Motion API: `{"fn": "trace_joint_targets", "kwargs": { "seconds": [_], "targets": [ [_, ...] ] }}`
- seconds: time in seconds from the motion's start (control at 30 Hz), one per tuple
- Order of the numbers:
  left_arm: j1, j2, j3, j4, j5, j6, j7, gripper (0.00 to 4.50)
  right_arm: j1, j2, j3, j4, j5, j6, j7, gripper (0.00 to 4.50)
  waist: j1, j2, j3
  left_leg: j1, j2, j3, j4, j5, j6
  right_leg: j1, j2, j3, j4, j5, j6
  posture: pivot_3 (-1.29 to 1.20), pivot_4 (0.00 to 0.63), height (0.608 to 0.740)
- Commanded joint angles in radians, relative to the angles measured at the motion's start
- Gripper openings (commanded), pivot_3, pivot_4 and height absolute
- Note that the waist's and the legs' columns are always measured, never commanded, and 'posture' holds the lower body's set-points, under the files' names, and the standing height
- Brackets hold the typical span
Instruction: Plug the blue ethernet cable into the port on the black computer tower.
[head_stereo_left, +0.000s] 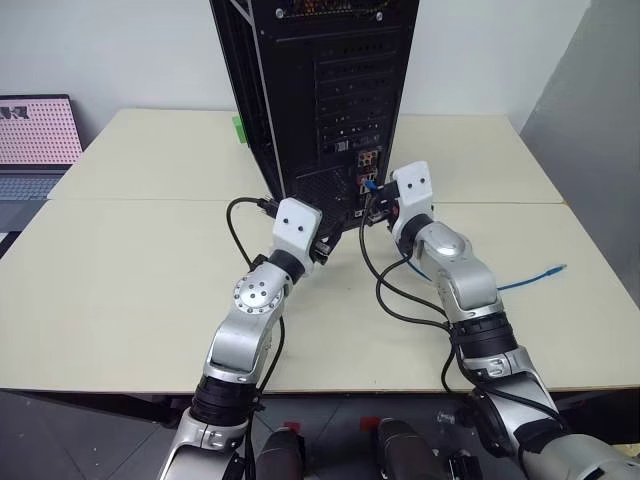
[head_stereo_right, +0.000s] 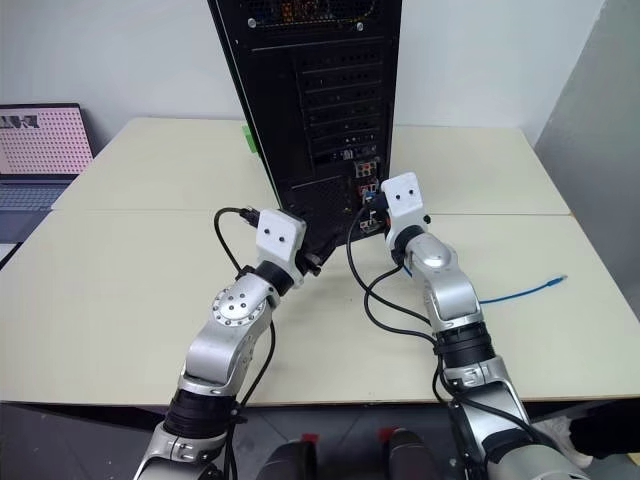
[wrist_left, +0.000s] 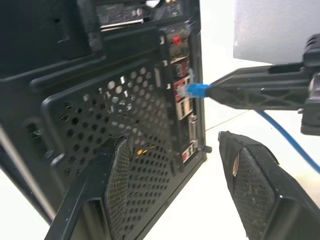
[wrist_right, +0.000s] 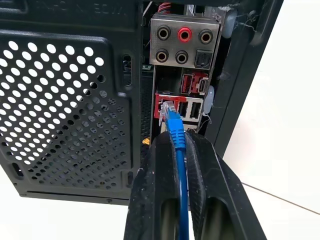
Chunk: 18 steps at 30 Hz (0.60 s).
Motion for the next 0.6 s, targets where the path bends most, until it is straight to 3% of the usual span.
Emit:
{"fn": "trace_joint_targets", "kwargs": {
  "seconds": [0.03,0.6],
  "targets": [
    [-0.005,0.0,0.0,-0.031,0.004,-0.006,-0.002,2.9,-0.047,0.011,0.001,-0.013,-0.017,-0.024,-0.016,0.0,0.0,0.0,0.0,0.0,0.0,0.0,0.0,0.0,0.0,0.0,0.0,0.0,0.0,0.0,0.0,0.0,0.15,0.74],
    [-0.001,-0.003,0.005,-0.032,0.008,-0.006,0.005,2.9,-0.066,0.078,0.018,0.017,-0.062,-0.028,-0.066,0.0,-0.004,0.0,0.0,0.0,0.0,0.0,-0.001,0.0,0.0,-0.001,0.0,0.001,0.0,0.0,0.0,0.0,0.15,0.74]
  ]
}}
